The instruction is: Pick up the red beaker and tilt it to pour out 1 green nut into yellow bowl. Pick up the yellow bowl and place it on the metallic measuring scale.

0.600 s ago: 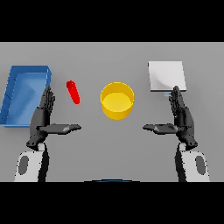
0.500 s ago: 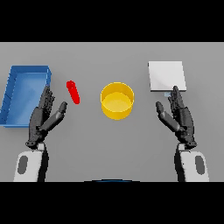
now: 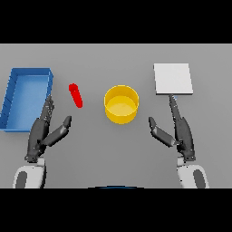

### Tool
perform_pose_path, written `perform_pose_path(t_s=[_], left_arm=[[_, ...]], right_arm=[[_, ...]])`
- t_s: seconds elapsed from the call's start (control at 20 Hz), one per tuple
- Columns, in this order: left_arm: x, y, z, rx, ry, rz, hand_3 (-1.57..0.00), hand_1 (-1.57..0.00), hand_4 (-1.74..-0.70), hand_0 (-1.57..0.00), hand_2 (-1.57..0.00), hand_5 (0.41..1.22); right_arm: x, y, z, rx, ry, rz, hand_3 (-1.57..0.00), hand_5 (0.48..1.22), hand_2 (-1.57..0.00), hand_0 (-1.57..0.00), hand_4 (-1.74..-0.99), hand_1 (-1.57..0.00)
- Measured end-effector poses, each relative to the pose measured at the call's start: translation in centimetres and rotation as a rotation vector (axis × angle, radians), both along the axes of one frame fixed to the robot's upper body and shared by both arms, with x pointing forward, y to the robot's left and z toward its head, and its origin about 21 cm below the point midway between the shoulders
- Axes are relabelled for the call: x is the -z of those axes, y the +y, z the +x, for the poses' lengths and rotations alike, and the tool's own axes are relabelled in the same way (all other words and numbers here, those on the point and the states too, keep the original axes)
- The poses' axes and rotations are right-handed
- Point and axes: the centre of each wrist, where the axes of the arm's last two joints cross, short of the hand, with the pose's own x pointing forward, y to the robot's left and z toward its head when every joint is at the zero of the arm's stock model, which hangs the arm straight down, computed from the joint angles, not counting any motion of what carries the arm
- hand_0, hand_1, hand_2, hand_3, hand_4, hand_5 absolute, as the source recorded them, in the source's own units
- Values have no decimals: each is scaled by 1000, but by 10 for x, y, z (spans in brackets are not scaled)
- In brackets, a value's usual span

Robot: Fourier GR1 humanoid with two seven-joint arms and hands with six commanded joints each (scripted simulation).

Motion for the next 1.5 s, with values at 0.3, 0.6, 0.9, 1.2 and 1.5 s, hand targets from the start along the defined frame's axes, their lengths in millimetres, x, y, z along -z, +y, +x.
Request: perform_pose_path(t_s=[0.3, 0.6, 0.9, 1.2, 1.5], left_arm=[[6, -10, 22, 17, 32, 34, 1, 1, -1116, 1, 1, 627], [17, -15, 62, 10, 22, 58, 1, 1, -1150, 1, 1, 632], [29, -19, 95, 11, 40, 45, 1, 1, -1183, 1, 1, 631], [35, -33, 119, 22, 4, 98, 1, 1, -1252, 1, 1, 661], [36, -47, 138, 24, -4, 124, 1, 1, -1271, 1, 1, 692]], right_arm=[[-5, 0, -4, 0, -11, 3, 1, 650, 1, 1, -1143, 1], [-2, -4, -1, -12, 2, 57, 1, 664, 1, 1, -1213, 1], [-6, -1, 0, -8, -7, 54, 1, 670, 1, 1, -1245, 1], [-6, -5, 0, -4, 4, 48, 1, 686, 1, 1, -1257, 1], [-8, -8, -4, -9, -9, 60, 1, 691, 1, 1, -1265, 1]])
